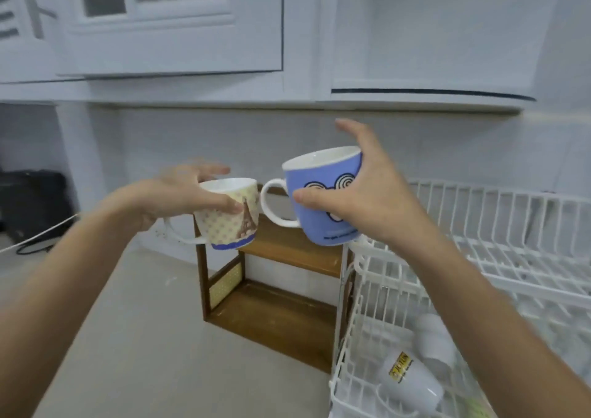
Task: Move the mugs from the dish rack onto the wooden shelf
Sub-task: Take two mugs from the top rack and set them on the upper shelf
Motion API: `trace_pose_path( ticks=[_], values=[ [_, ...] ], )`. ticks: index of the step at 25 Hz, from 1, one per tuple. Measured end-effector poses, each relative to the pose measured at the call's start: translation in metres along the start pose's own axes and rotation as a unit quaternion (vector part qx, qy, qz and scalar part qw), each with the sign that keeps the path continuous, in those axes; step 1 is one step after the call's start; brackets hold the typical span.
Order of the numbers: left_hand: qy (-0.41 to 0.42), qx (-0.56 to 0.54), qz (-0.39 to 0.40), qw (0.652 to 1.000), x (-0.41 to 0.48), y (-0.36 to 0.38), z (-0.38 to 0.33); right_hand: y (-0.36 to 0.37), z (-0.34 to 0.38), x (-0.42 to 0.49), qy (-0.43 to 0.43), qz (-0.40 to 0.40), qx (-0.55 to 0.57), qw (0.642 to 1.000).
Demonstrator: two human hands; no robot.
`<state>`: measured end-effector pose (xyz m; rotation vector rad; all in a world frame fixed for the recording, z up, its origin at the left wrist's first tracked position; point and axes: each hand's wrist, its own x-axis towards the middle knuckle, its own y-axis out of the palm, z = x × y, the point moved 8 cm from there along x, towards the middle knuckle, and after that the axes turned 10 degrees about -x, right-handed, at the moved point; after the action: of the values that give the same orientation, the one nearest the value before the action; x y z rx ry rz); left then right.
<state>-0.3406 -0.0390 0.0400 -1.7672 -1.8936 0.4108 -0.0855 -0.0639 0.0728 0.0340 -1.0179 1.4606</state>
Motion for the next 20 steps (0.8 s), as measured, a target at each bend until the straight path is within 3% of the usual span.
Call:
trace_pose_path(
  ticks=[4, 9, 17, 20],
  values=[
    [-0.012, 0.029, -0.024, 0.999, 0.035, -0.023, 0.049, 0.077, 0.000, 0.022, 0.025, 0.022, -0.036, 0.999],
    [0.003, 0.071, 0.020, 0.997, 0.107, -0.021, 0.096, 0.144, -0.045, 0.064, 0.130, -0.009, -0.107, 0.986],
    [0.049, 0.202, 0.087, 0.974, 0.217, -0.001, 0.133, 0.193, -0.143, 0.101, 0.300, -0.051, -0.167, 0.938],
    [0.060, 0.173, 0.116, 0.976, 0.246, 0.015, 0.144, 0.205, -0.163, 0.120, 0.311, -0.062, -0.175, 0.932]
  ],
)
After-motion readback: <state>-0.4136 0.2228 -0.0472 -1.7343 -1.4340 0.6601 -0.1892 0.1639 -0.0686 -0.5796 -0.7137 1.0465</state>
